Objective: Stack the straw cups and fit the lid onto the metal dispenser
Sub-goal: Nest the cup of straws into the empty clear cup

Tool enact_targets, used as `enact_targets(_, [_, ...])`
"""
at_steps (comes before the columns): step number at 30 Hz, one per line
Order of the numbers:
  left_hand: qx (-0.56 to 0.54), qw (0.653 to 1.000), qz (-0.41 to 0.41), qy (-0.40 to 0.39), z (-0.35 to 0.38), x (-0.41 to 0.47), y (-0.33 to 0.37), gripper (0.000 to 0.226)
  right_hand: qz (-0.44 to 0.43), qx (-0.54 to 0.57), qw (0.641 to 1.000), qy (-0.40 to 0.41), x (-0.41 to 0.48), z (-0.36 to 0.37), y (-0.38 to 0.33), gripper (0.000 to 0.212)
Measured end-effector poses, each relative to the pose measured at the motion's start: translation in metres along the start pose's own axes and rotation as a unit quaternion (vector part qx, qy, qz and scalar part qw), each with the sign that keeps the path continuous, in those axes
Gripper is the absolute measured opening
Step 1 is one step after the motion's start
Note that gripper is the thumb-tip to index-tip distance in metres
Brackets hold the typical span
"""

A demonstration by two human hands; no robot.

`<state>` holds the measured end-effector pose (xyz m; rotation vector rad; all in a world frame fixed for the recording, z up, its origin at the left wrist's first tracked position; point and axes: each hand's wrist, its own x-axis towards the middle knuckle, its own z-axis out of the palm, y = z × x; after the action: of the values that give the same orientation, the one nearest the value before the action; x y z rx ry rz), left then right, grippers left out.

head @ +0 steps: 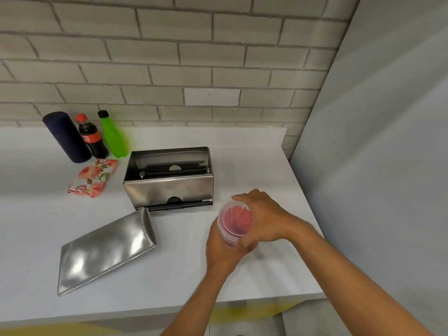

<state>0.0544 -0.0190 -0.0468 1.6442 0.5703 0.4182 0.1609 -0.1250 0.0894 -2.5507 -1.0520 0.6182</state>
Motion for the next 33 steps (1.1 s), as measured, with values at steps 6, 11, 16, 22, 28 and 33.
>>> enact_targets(6, [-0.002, 1.0, -0.006, 0.002, -0.001, -0.001, 0.001, 0.106, 0.002, -0.016, 1.0, -0.001, 0.005, 0.003, -0.001, 0.126])
enact_targets(11, [0.004, 1.0, -0.001, 0.001, -0.001, -0.002, 0.002, 0.108, 0.01, -0.029, 0.999, -0.019, 0.007, 0.001, -0.002, 0.129])
enact_targets(16, [-0.001, 1.0, 0.002, -0.003, -0.002, 0.0, -0.001, 0.11, 0.001, -0.059, 0.997, -0.049, 0.011, -0.004, -0.008, 0.134])
enact_targets(22, [0.018, 1.0, 0.001, -0.007, -0.002, 0.003, -0.004, 0.107, -0.009, -0.103, 0.99, -0.091, 0.019, -0.011, -0.014, 0.128])
enact_targets(28, [0.025, 1.0, 0.013, -0.009, -0.003, 0.003, -0.007, 0.105, -0.01, -0.116, 0.988, -0.1, 0.022, -0.012, -0.016, 0.127])
enact_targets(33, [0.026, 0.999, 0.015, -0.014, -0.003, 0.004, -0.008, 0.104, -0.007, -0.12, 0.987, -0.103, 0.023, -0.012, -0.018, 0.125])
